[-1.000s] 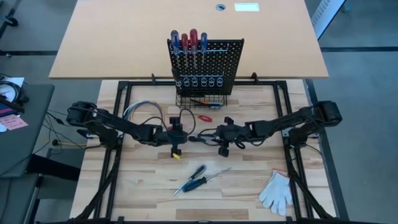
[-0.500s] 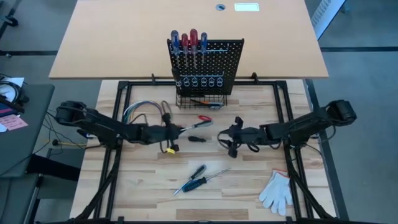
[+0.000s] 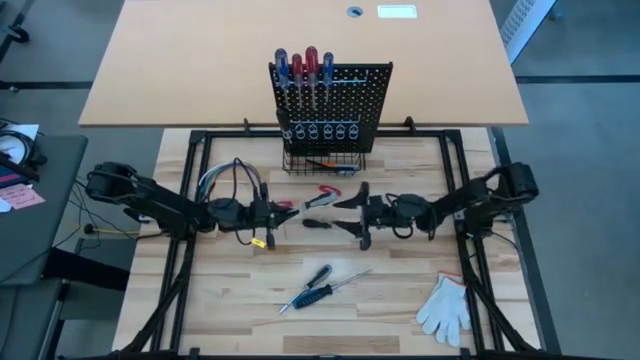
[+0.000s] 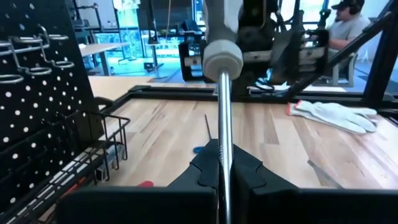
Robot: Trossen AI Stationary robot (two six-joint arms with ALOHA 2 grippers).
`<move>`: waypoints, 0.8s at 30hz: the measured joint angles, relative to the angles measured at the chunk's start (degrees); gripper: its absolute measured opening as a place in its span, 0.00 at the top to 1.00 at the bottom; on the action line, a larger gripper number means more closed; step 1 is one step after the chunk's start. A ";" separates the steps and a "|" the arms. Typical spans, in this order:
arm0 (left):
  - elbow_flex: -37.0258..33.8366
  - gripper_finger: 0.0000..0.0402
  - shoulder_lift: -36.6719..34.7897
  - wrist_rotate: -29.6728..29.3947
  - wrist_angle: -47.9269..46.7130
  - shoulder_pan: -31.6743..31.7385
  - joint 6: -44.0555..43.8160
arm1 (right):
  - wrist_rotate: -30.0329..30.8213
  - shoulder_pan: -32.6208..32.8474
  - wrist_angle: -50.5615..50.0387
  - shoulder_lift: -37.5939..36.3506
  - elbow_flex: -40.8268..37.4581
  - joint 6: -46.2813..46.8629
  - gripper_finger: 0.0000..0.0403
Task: Hang tools onto peg board
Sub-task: Hang the top gray screwdriver on the pegboard
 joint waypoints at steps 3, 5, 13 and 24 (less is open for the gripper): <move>0.02 1.00 -0.02 -0.09 1.38 -0.56 0.17 | -0.03 -0.26 -0.33 1.92 4.92 -3.03 0.38; 0.03 1.00 -0.02 -0.09 1.39 -0.79 0.44 | -0.08 -0.51 -0.51 2.84 8.21 -5.72 0.38; 0.03 1.00 -0.02 -0.27 1.37 -1.45 1.44 | -0.14 0.58 -8.72 2.59 15.97 -10.13 0.55; 0.18 0.96 -0.21 -3.39 -6.79 -1.25 3.22 | 5.93 -0.74 -30.81 -4.72 23.31 -10.57 0.71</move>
